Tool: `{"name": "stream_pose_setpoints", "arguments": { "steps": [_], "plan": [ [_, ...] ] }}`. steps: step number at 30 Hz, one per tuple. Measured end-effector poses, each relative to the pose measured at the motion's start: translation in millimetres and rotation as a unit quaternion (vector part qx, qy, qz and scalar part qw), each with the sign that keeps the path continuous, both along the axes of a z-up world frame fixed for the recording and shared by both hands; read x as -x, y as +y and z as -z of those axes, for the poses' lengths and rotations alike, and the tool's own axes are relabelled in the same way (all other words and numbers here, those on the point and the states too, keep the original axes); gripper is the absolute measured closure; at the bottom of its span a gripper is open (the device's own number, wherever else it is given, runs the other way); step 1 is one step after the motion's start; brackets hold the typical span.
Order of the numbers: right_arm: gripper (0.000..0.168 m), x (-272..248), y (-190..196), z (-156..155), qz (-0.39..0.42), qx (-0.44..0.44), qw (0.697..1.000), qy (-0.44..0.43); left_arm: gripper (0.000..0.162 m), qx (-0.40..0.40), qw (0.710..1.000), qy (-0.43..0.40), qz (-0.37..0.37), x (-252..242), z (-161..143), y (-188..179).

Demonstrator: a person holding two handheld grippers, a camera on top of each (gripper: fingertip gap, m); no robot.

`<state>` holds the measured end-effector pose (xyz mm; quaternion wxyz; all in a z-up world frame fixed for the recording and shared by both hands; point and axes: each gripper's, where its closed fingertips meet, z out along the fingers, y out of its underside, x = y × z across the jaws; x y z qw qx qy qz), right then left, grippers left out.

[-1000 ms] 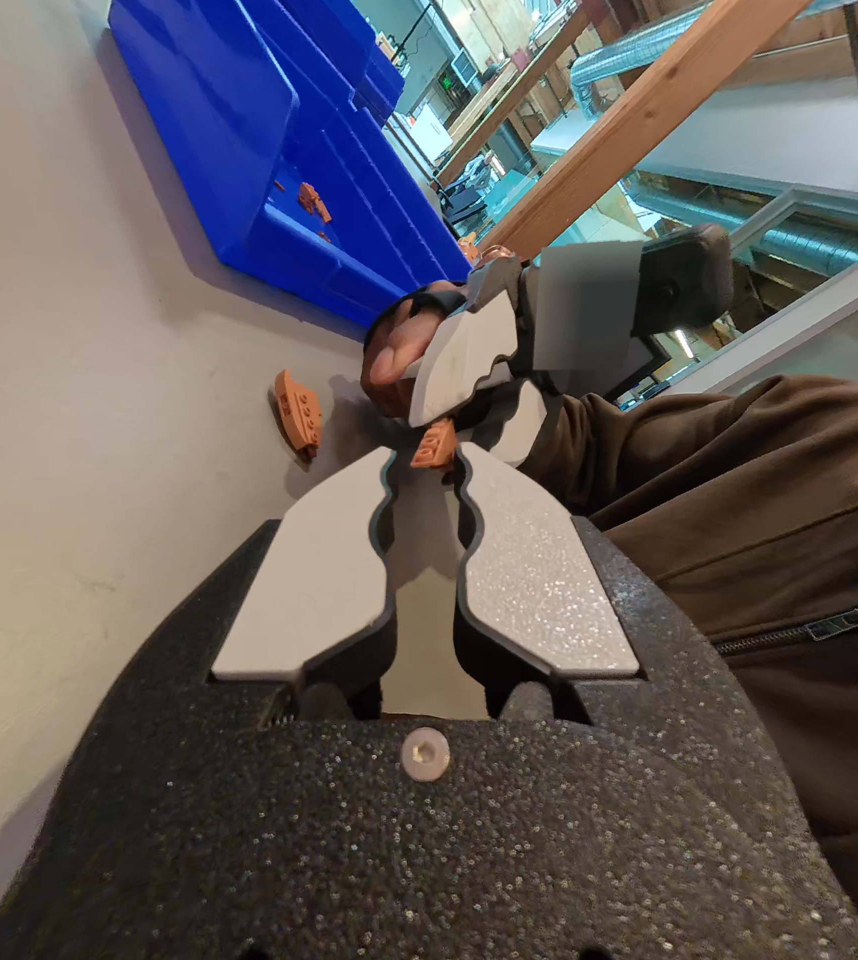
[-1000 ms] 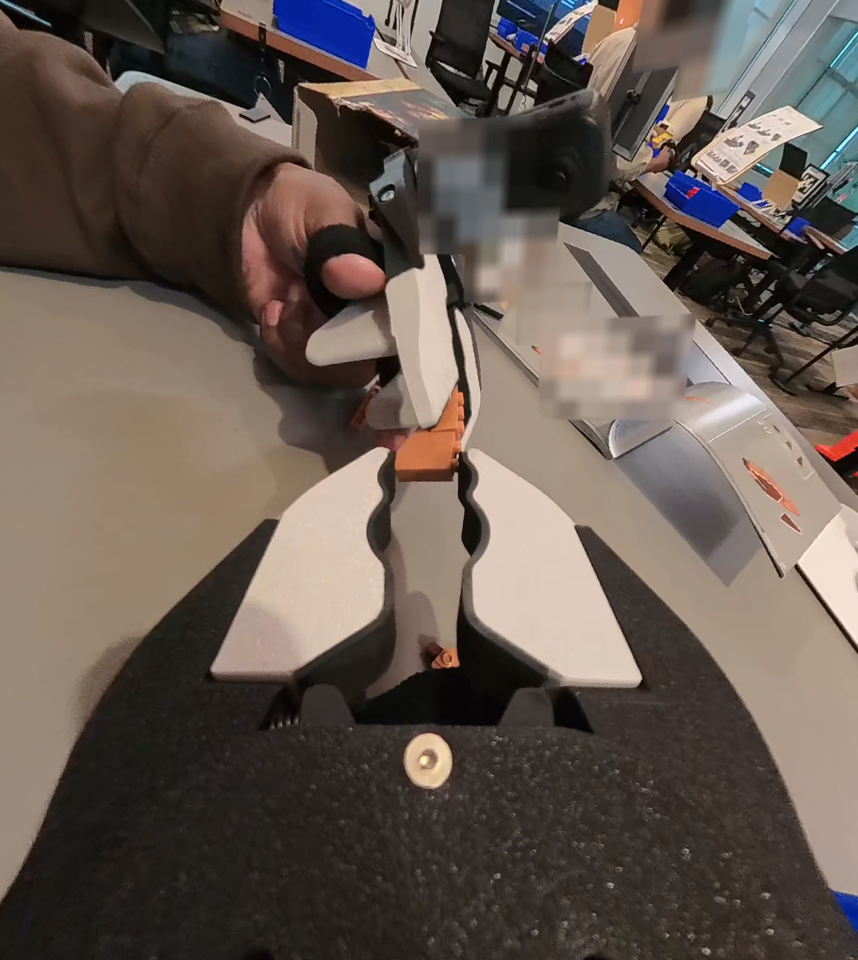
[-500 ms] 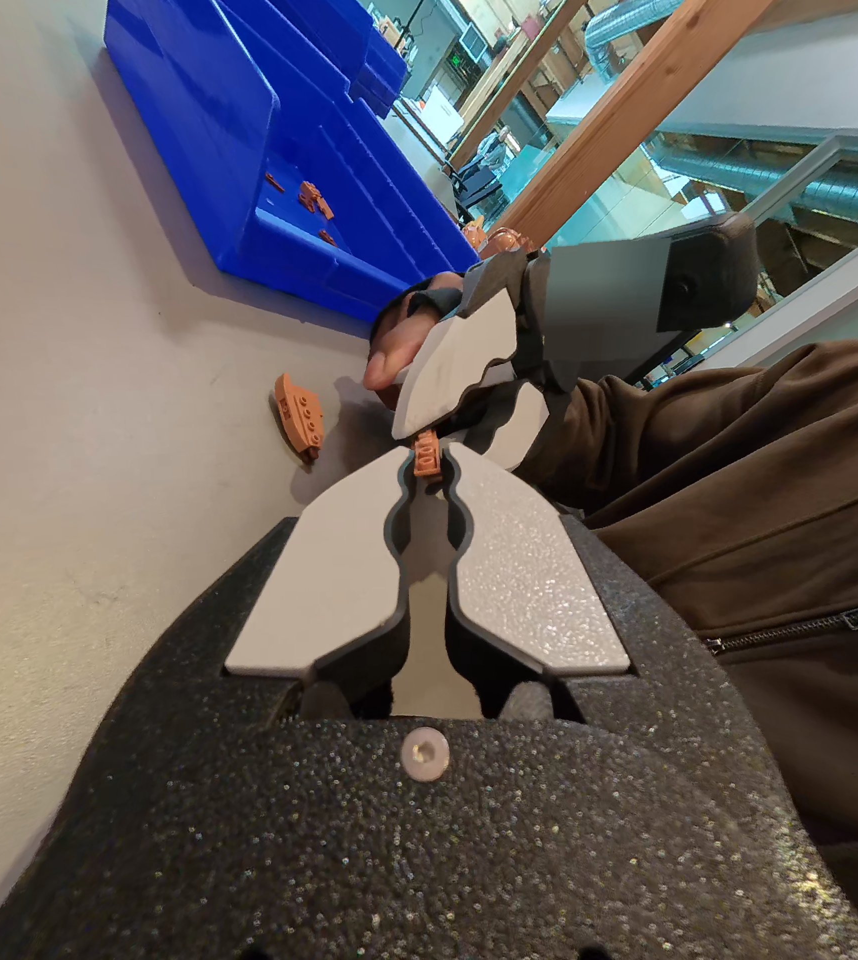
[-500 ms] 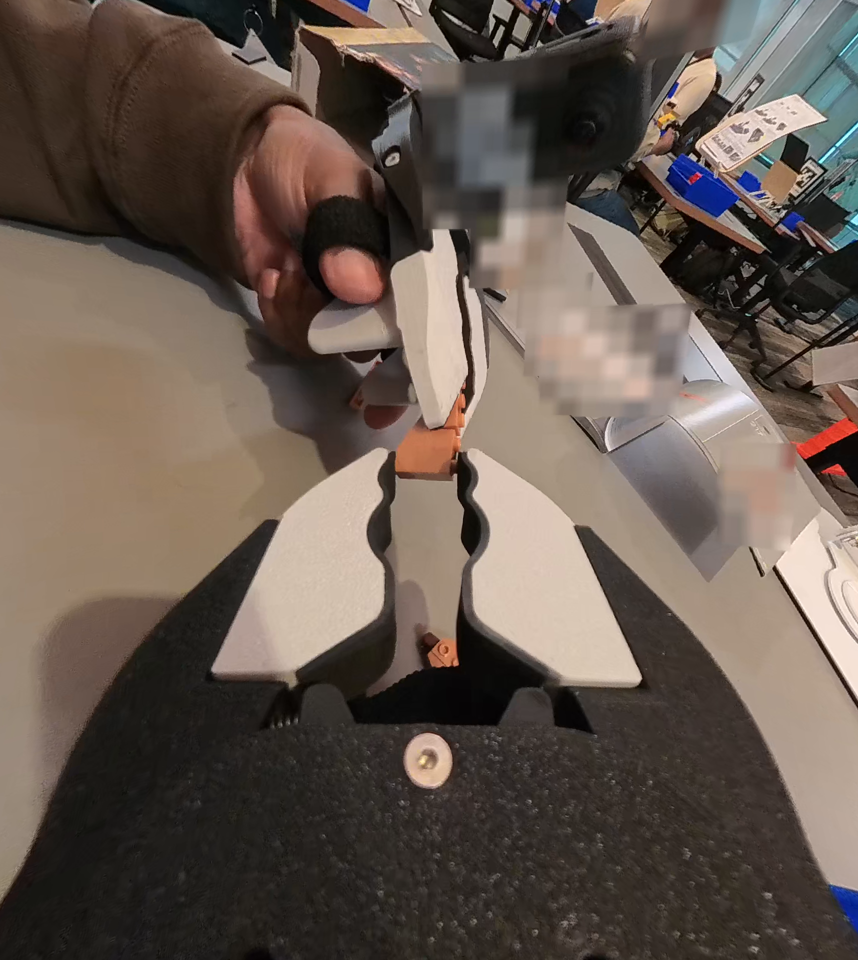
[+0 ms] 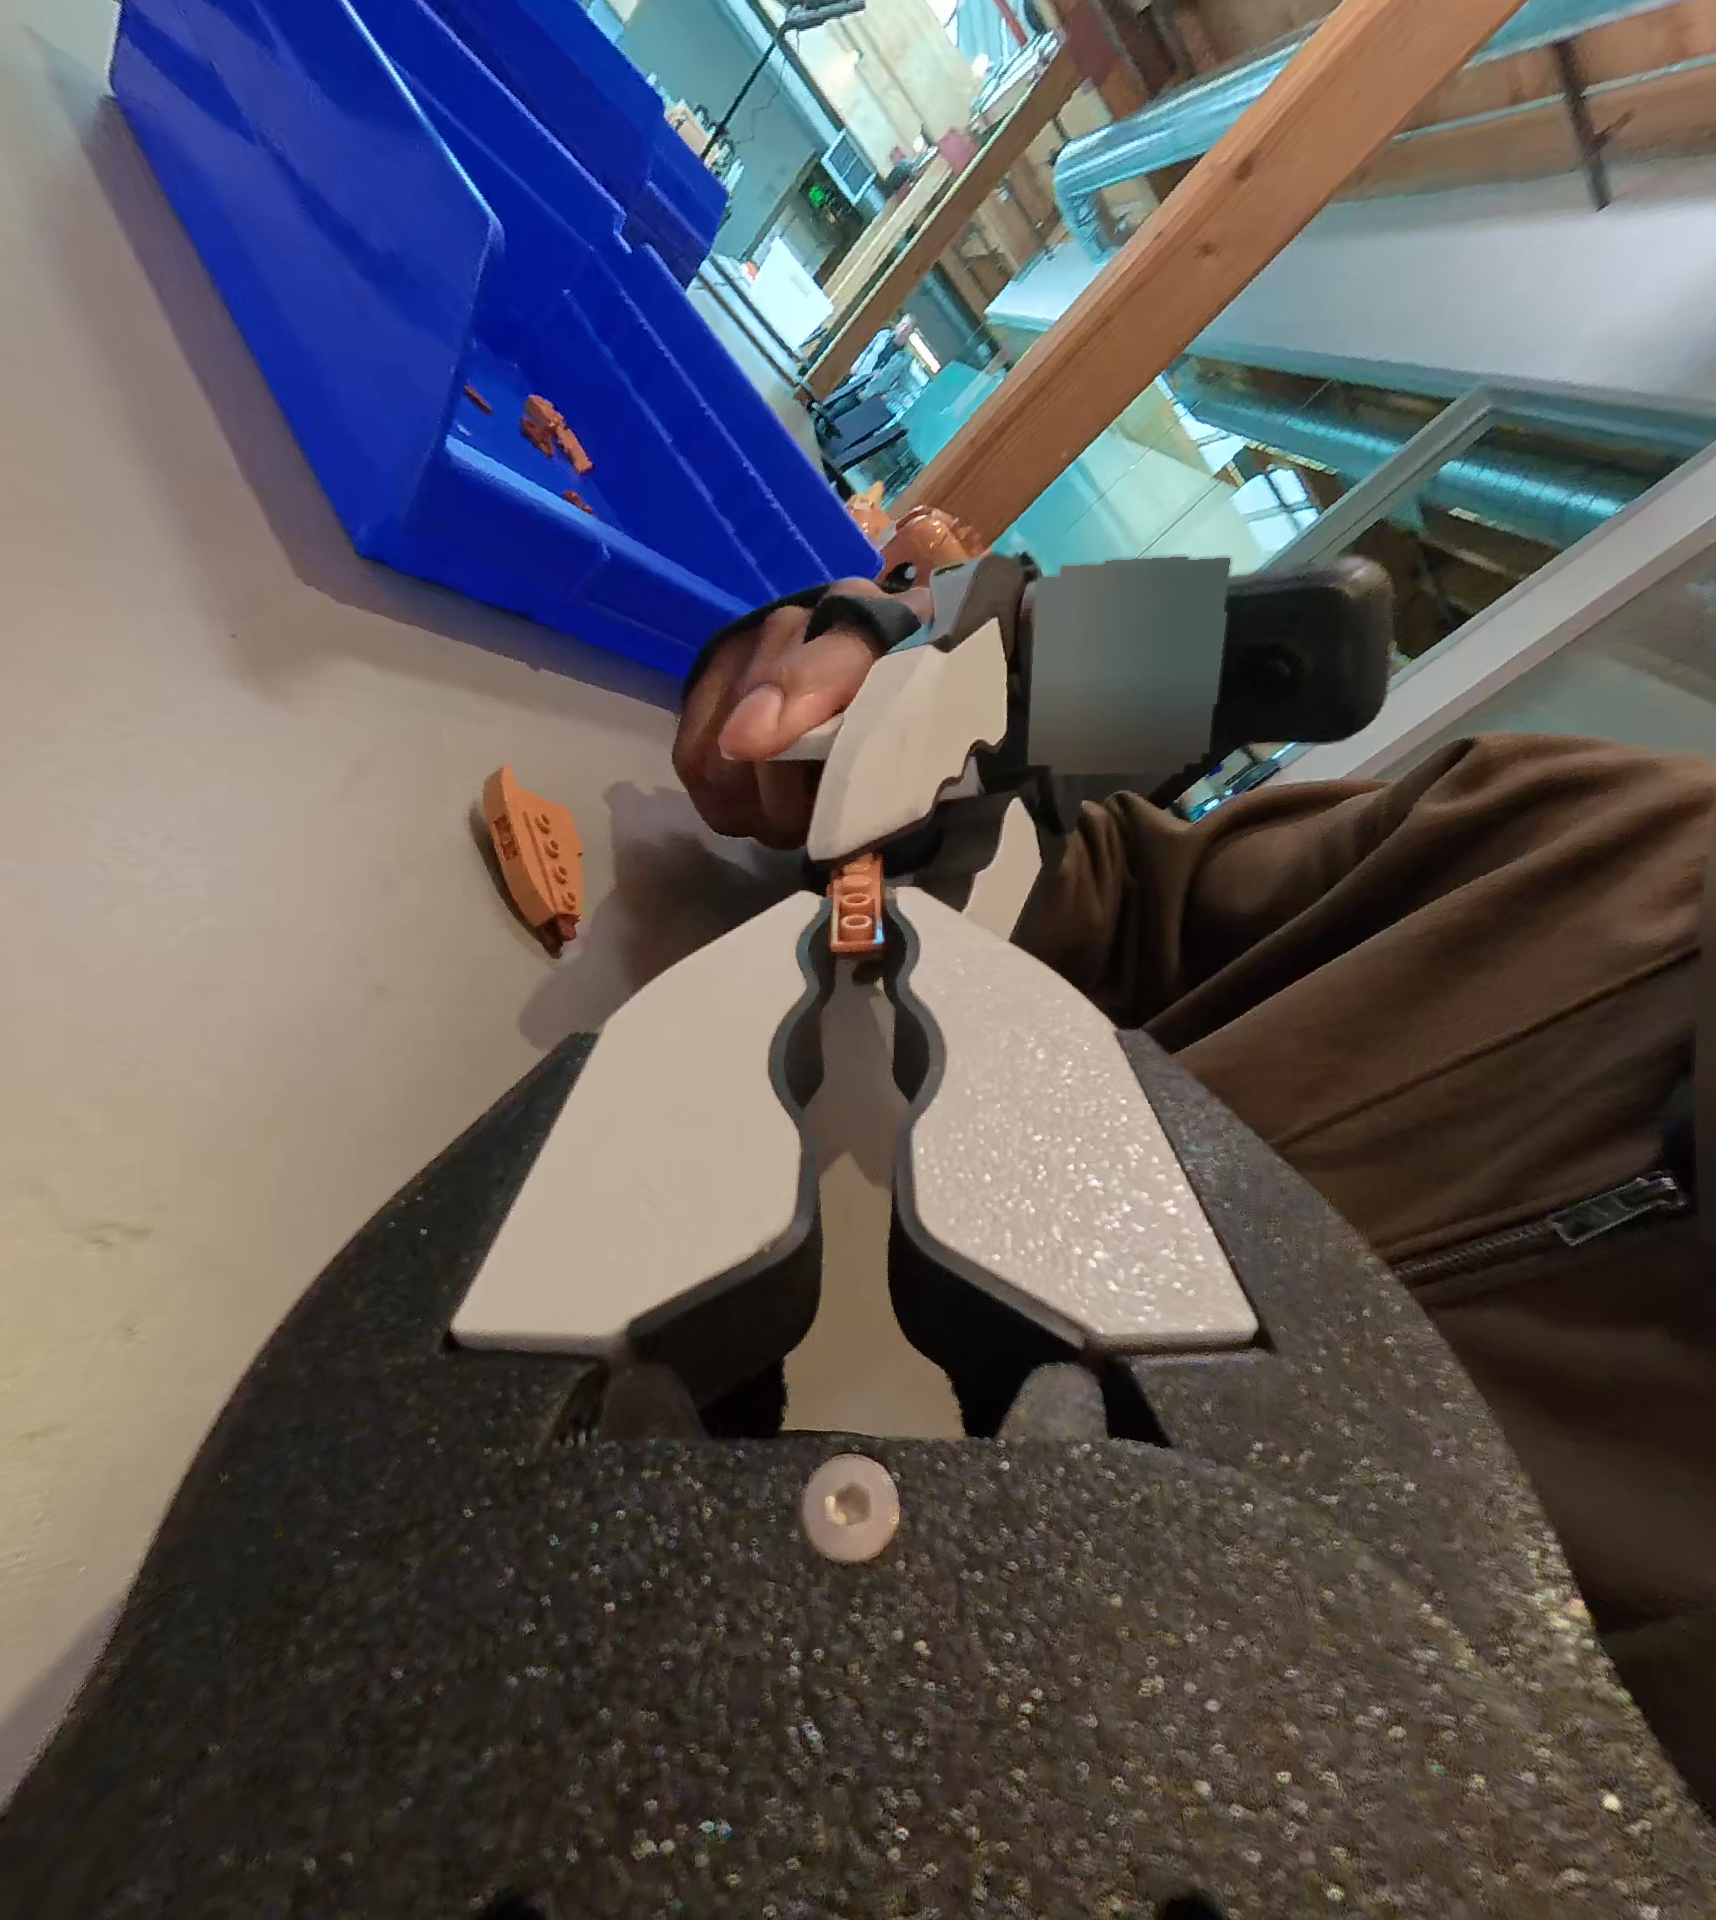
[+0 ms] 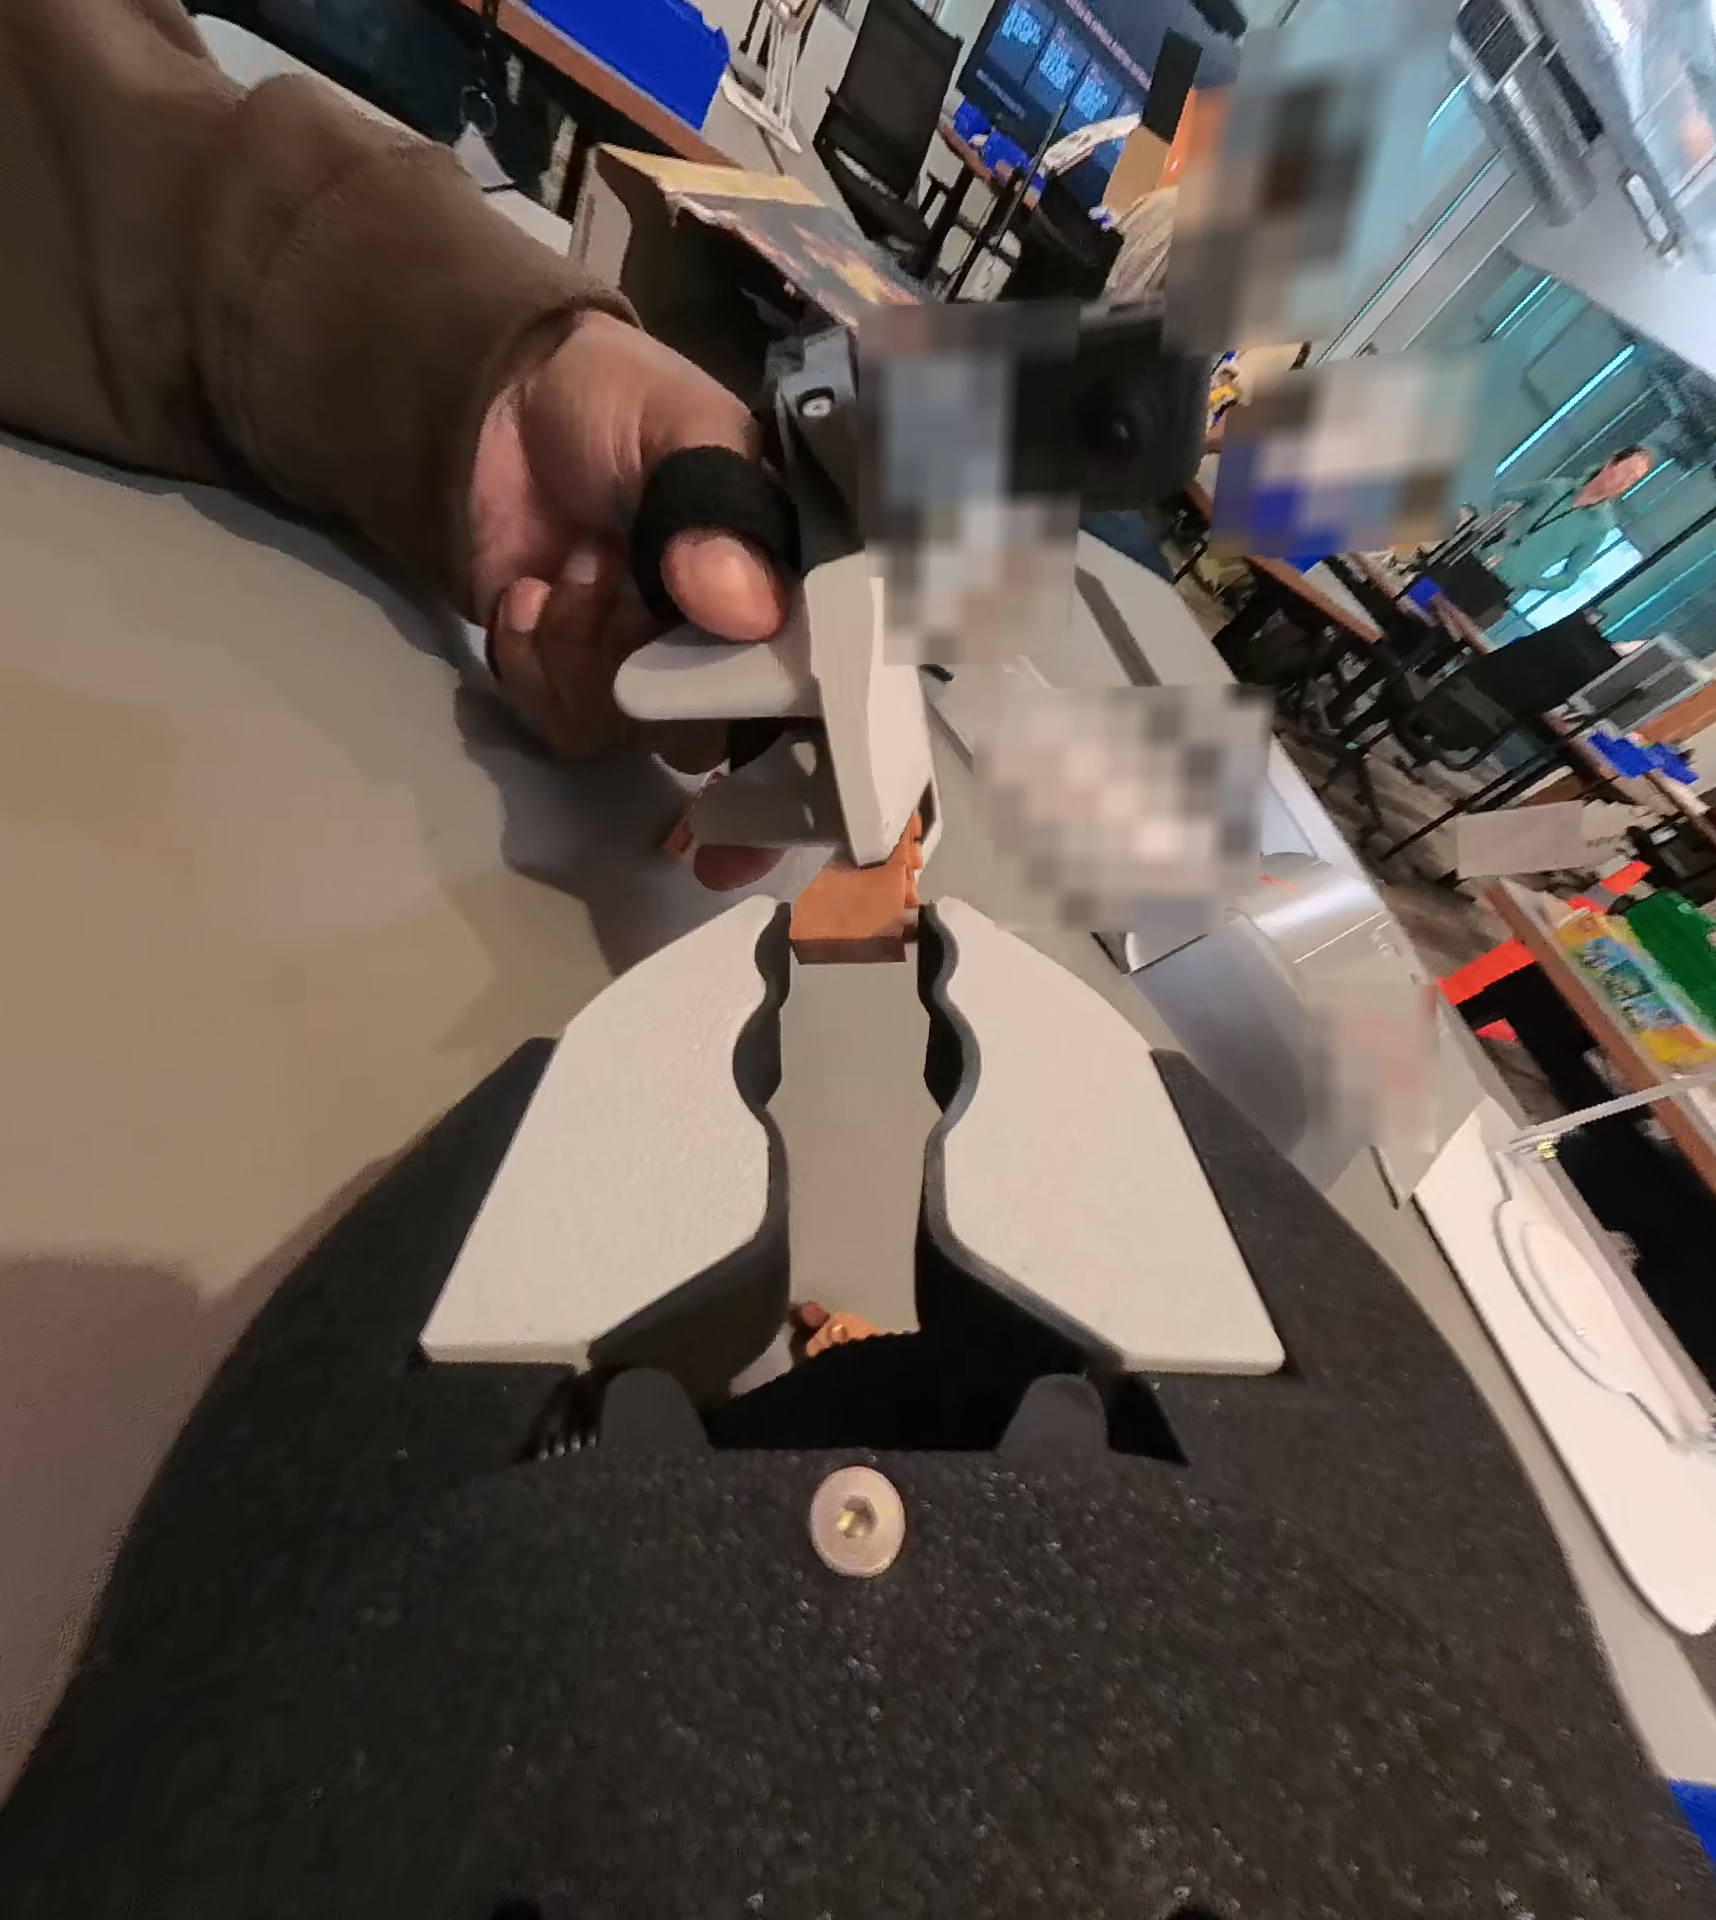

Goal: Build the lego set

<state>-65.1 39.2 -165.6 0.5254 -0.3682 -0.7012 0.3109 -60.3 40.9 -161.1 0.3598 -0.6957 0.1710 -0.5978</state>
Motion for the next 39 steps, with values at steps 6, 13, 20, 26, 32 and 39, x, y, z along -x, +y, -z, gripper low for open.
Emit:
{"name": "stream_pose_setpoints", "arguments": {
  "steps": [6, 13, 20, 26, 32, 39],
  "plan": [
    [0.14, -0.3, 0.3, -5.5, 0.01, -0.051, 0.998, 0.026, 0.154, 0.012, 0.999, -0.047, 0.012, -1.8, -8.1, -2.1],
    [0.139, -0.7, -8.0, -10.8, -0.009, -0.081, 0.996, 0.047, 0.154, 0.019, 0.998, -0.048, 0.035, -8.3, -7.5, -8.1],
    [0.143, -1.2, -14.8, -7.3, -0.038, -0.076, 0.996, 0.041, 0.154, 0.032, 0.997, -0.043, 0.049, -10.4, -5.5, -11.5],
    [0.144, -2.7, -17.1, -7.5, -0.052, -0.07, 0.996, 0.034, 0.154, 0.038, 0.997, -0.042, 0.059, -12.0, -5.4, -14.0],
    [0.144, -3.3, -17.7, -8.2, -0.052, -0.079, 0.995, 0.031, 0.154, 0.041, 0.996, -0.044, 0.063, -13.2, -6.0, -15.0],
    [0.145, -3.6, -18.5, -8.6, -0.052, -0.081, 0.995, 0.028, 0.154, 0.049, 0.995, -0.05, 0.068, -14.3, -6.6, -16.1]
  ]
}}
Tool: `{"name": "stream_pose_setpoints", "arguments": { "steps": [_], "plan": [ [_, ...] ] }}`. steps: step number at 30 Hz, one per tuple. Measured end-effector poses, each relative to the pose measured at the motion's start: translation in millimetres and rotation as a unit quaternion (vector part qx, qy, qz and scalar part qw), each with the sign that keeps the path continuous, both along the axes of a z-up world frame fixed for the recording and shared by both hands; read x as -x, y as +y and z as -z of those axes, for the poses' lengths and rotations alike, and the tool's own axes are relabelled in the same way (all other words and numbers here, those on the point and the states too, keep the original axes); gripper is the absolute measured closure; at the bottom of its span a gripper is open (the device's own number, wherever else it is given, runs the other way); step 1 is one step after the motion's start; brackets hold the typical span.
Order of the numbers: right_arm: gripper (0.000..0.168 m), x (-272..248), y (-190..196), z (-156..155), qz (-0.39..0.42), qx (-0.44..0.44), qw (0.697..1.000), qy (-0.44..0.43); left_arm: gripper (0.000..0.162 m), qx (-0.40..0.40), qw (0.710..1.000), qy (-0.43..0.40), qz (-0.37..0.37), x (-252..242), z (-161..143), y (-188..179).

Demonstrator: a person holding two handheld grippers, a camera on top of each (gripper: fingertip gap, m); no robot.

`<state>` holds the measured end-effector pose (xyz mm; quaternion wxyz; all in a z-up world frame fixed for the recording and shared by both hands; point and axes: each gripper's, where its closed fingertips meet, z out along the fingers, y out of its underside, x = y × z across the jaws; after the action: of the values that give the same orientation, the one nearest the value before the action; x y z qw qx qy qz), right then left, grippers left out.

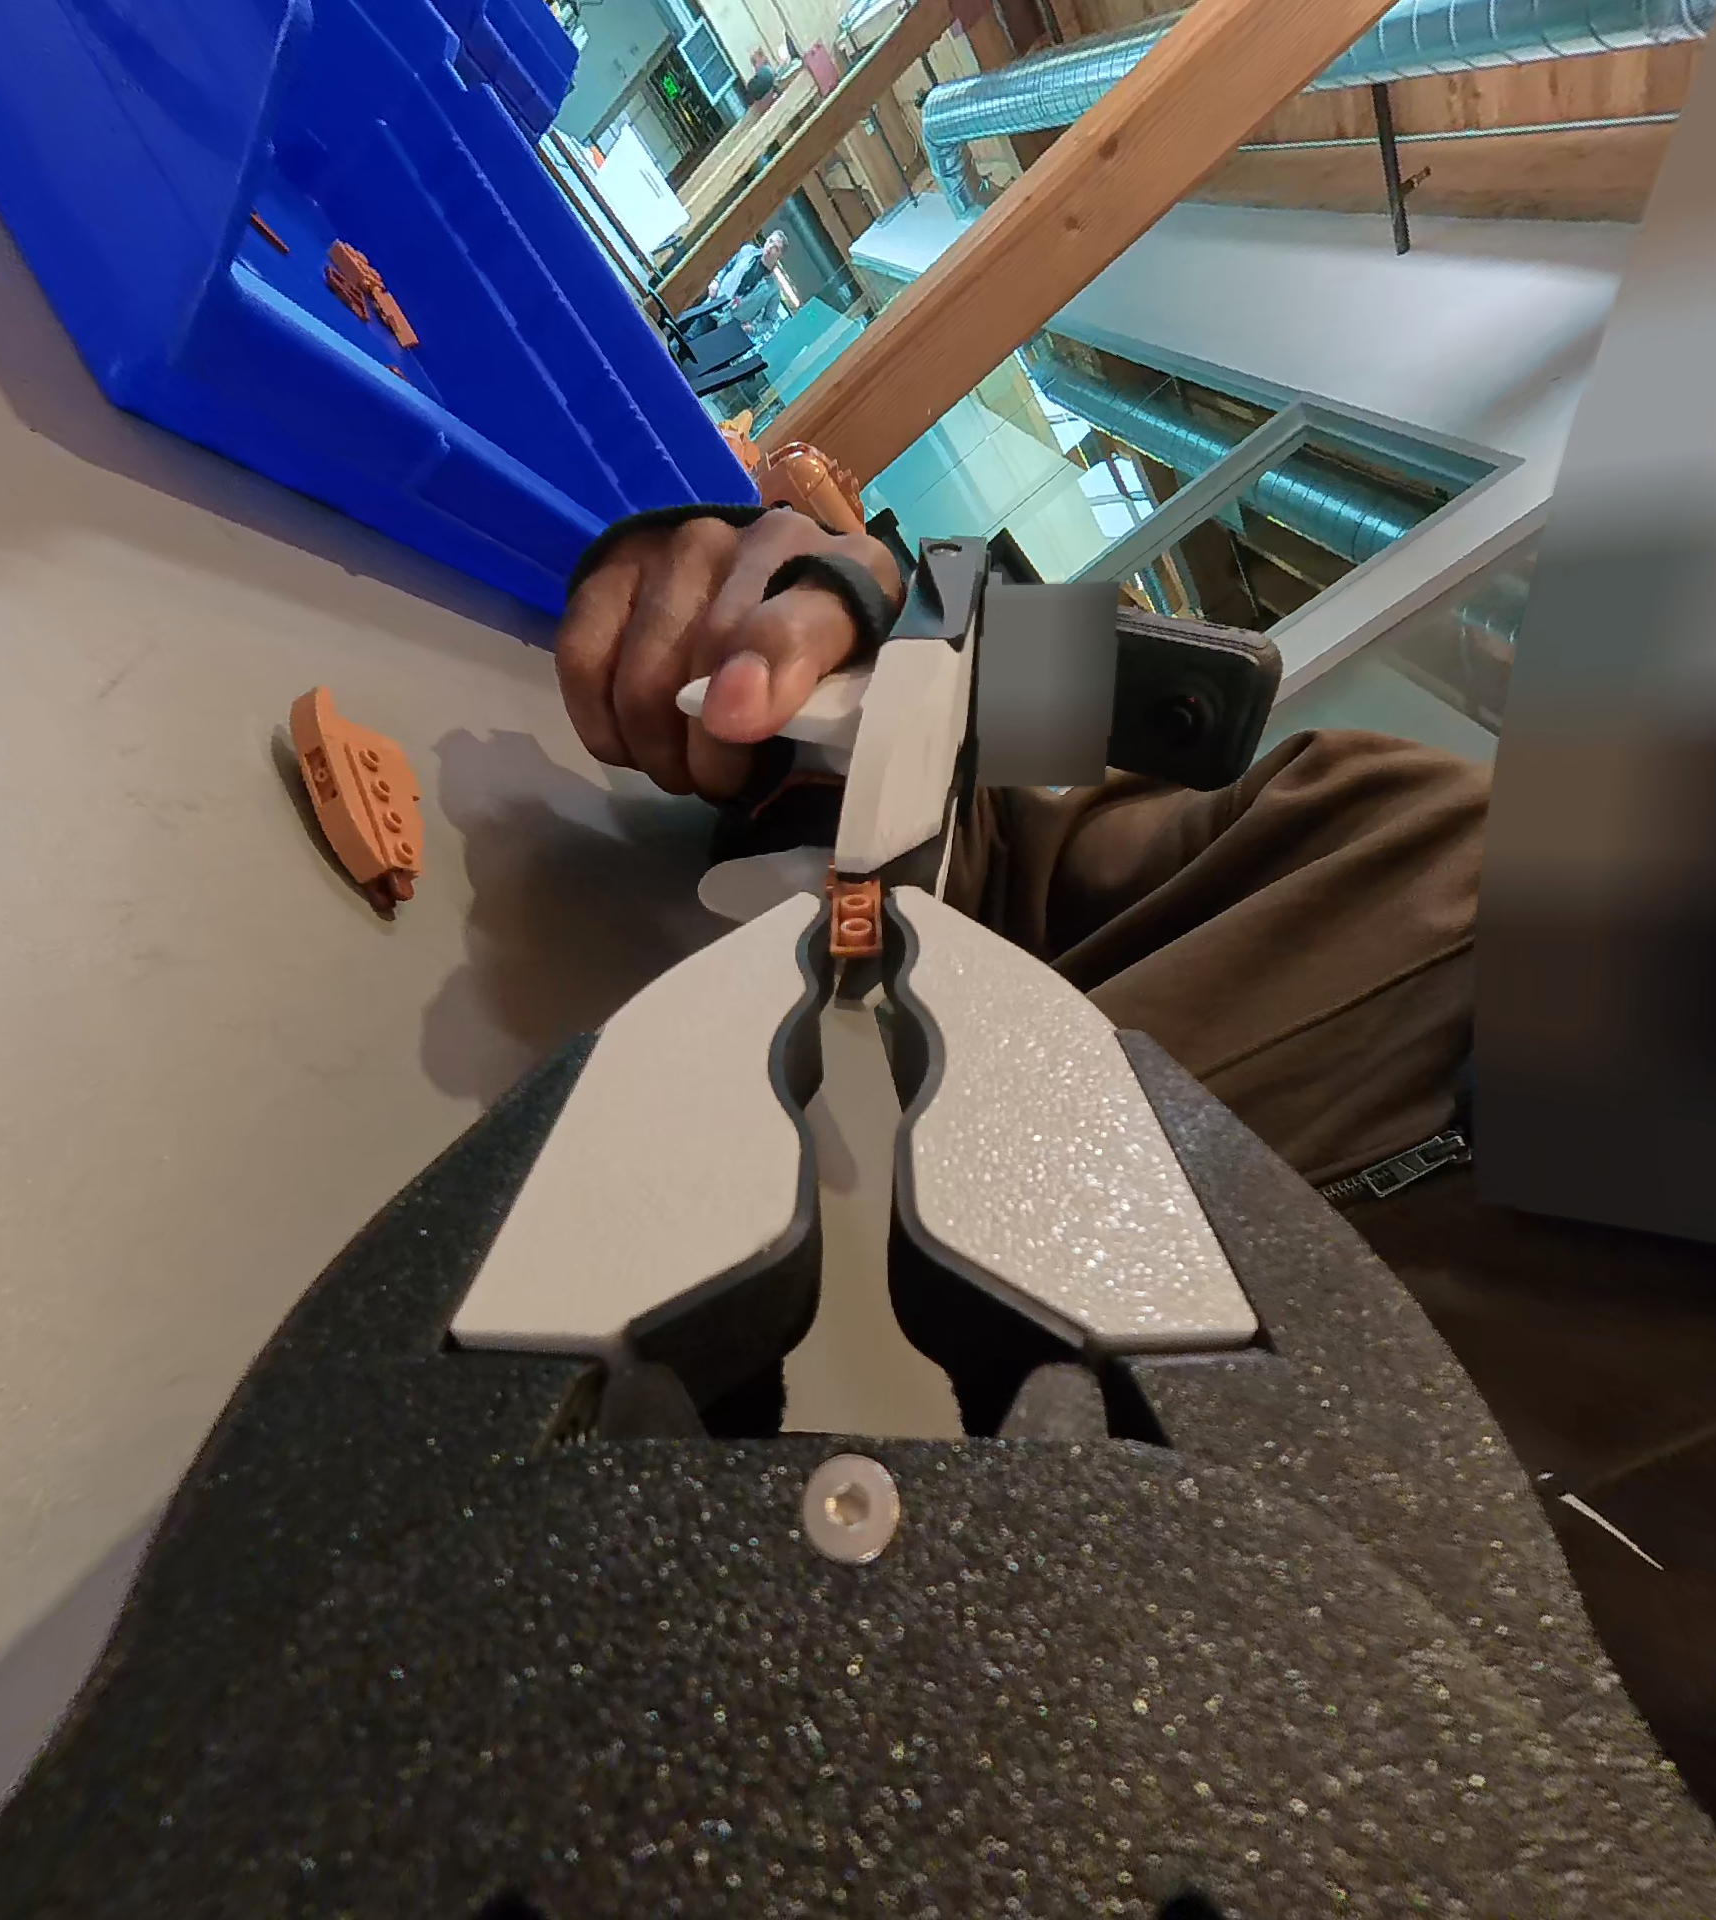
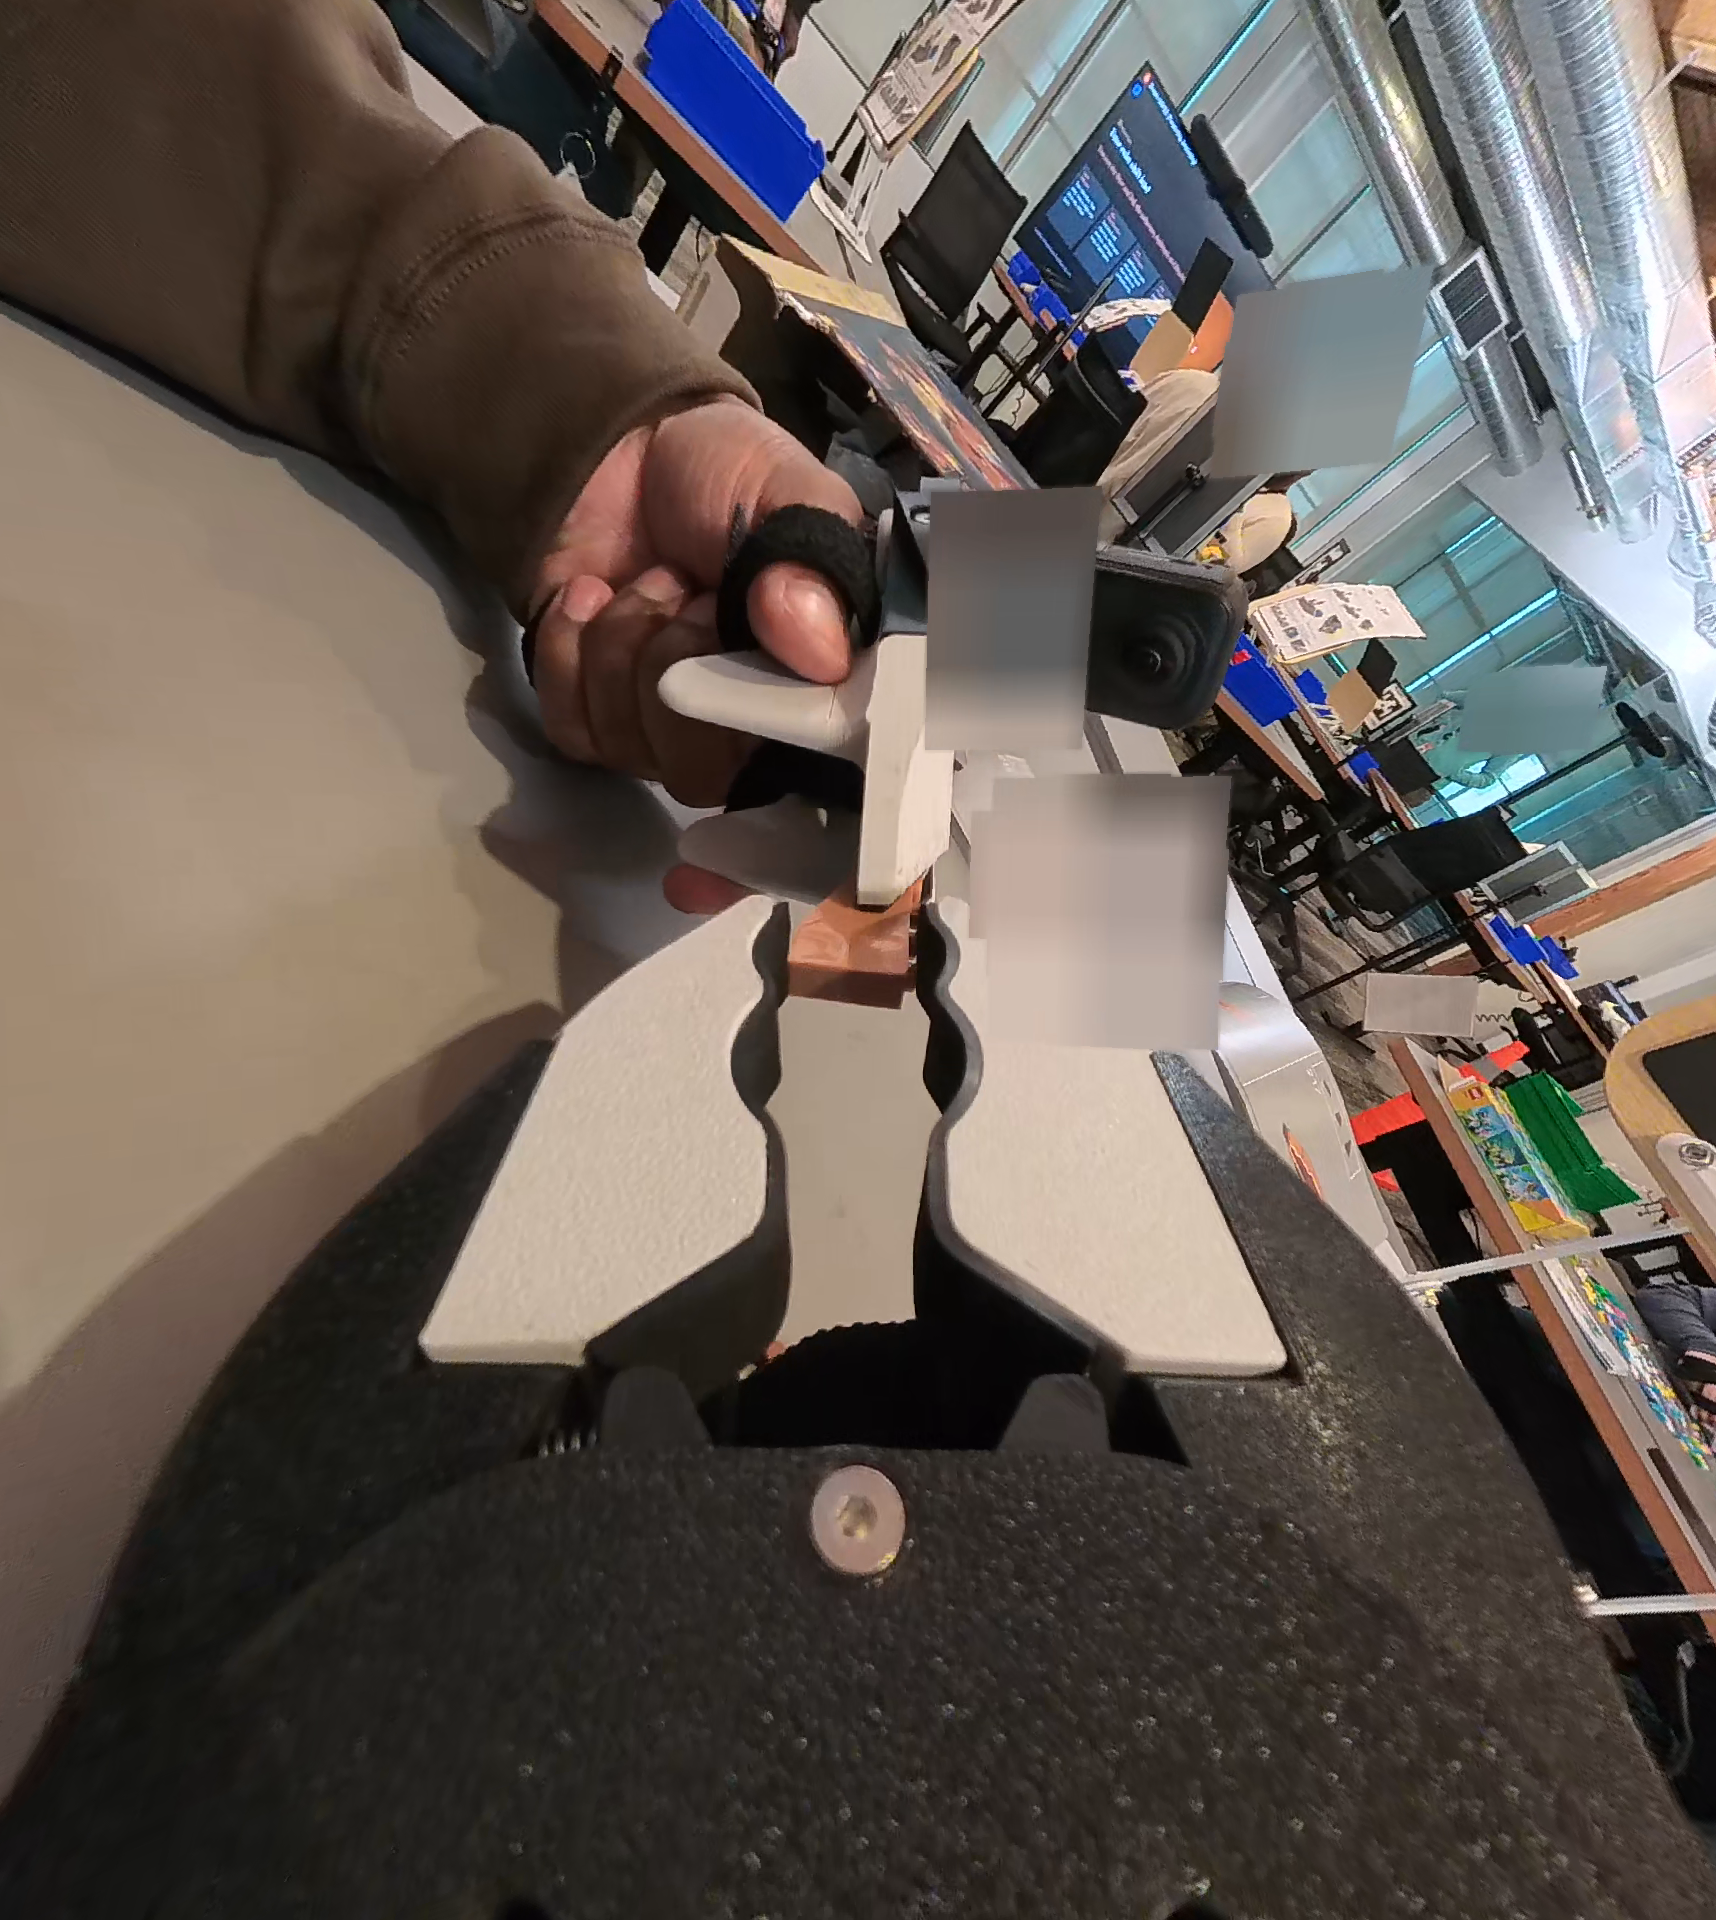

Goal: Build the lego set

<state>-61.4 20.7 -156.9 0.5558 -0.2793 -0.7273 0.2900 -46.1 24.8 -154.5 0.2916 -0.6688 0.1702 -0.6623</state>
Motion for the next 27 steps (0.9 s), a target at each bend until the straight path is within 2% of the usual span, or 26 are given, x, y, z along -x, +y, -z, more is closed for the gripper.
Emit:
{"name": "stream_pose_setpoints", "arguments": {
  "steps": [9, 13, 15, 20, 27],
  "plan": [
    [0.145, 0.4, 1.4, -4.9, 0.003, 0.032, 0.999, 0.01, 0.153, -0.019, 1.0, -0.004, -0.007, -0.3, -5.4, 0.9],
    [0.145, -2.9, 4.3, -18.7, -0.008, 0.103, 0.994, 0.045, 0.129, -0.042, 0.998, -0.004, -0.05, 10.4, -12.3, 12.2],
    [0.145, -5.4, 6.1, -24.4, -0.017, 0.146, 0.988, 0.054, 0.126, -0.083, 0.993, 0.005, -0.081, 18.0, -17.7, 17.6],
    [0.145, -9.3, 7.3, -31.6, -0.039, 0.219, 0.973, 0.061, 0.127, -0.208, 0.972, 0.061, -0.092, 14.9, -23.5, 10.0],
    [0.145, -10.9, 2.9, -31.8, -0.064, 0.26, 0.962, 0.051, 0.135, -0.322, 0.932, 0.123, -0.11, 6.0, -23.7, 7.0]
  ]
}}
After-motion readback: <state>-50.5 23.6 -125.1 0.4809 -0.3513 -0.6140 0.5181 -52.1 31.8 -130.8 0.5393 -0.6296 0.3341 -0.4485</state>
